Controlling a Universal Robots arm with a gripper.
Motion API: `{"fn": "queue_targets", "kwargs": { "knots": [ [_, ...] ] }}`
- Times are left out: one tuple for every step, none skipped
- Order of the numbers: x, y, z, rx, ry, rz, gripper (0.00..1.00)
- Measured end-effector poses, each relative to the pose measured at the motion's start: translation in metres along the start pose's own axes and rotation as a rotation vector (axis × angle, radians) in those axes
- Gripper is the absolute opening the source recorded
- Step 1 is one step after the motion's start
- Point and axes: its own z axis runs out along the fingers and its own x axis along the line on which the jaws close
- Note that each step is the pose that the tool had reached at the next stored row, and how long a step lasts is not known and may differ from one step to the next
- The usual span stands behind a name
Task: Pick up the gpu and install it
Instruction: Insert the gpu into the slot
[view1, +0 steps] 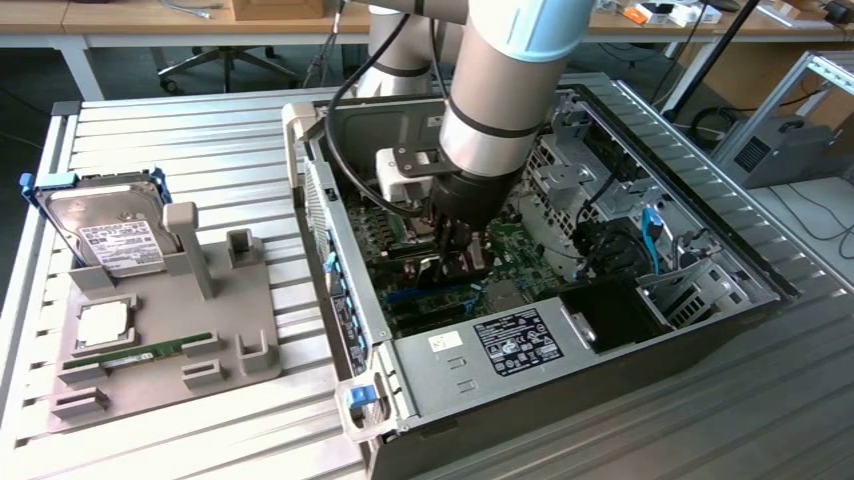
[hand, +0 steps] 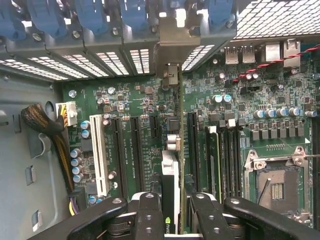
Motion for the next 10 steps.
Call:
{"fn": "queue_targets", "kwargs": {
  "knots": [
    [0.0, 0.0001, 0.0, 0.0, 0.0, 0.0, 0.27],
    [0.0001, 0.0002, -0.0001, 0.0, 0.0, 0.0, 0.27],
    [0.0001, 0.0002, -0.0003, 0.0, 0.0, 0.0, 0.27],
    [0.0001, 0.0002, -0.0006, 0.0001, -0.0001, 0.0, 0.27],
    [0.0, 0.0002, -0.0008, 0.0001, -0.0002, 0.0, 0.27],
    [0.0001, 0.0002, -0.0015, -0.0001, 0.0002, 0.0, 0.27],
    [0.0, 0.0002, -0.002, 0.0, -0.0004, 0.0, 0.27],
    [0.0, 0.0002, -0.0022, 0.0, -0.0008, 0.0, 0.27],
    [0.0, 0.0002, -0.0024, 0.0001, -0.0011, 0.0, 0.27],
    [0.0, 0.0002, -0.0025, 0.0, -0.0019, 0.0, 0.27]
  ]
}}
